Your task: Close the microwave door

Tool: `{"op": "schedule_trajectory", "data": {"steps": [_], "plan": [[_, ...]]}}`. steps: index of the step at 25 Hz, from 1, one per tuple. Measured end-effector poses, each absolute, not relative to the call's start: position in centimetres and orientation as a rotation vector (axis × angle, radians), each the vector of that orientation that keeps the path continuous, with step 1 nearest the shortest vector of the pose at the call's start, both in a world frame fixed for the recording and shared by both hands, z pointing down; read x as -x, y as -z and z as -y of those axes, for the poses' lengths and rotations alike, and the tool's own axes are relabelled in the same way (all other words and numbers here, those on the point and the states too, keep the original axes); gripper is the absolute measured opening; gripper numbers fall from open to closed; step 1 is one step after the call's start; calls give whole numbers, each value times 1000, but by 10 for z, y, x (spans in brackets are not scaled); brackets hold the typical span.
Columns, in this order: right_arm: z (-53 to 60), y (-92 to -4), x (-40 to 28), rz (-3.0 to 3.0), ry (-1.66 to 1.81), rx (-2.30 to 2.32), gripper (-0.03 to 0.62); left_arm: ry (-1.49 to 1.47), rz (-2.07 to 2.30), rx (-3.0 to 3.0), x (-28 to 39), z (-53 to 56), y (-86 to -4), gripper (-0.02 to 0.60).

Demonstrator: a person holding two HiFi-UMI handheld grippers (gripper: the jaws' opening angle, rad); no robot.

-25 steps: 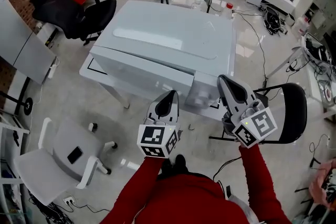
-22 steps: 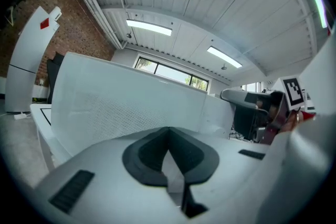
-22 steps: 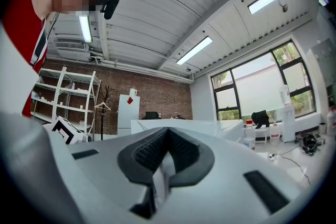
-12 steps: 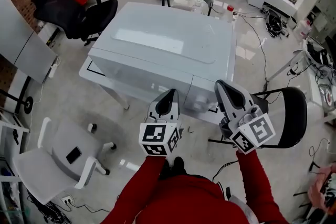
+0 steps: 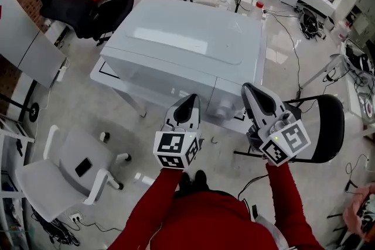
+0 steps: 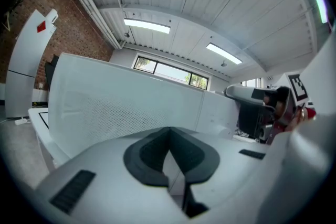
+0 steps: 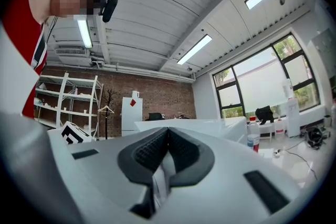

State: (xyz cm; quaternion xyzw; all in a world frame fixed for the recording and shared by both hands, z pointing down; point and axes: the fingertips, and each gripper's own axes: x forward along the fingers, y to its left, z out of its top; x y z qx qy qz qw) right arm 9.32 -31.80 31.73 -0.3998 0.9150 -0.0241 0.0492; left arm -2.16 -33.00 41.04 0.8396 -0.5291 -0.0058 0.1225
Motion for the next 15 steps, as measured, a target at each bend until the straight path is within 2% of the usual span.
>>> {"op": "schedule_trajectory", "data": {"steps": [9,15], "plan": [[239,-340,-99,-2779,253,1102,14,-28,1494,-2563,51,270,-404,6],[193,-390,-89,-2784,459,1129,14,-86,1501,-2570,75,219,-409,6]]}}
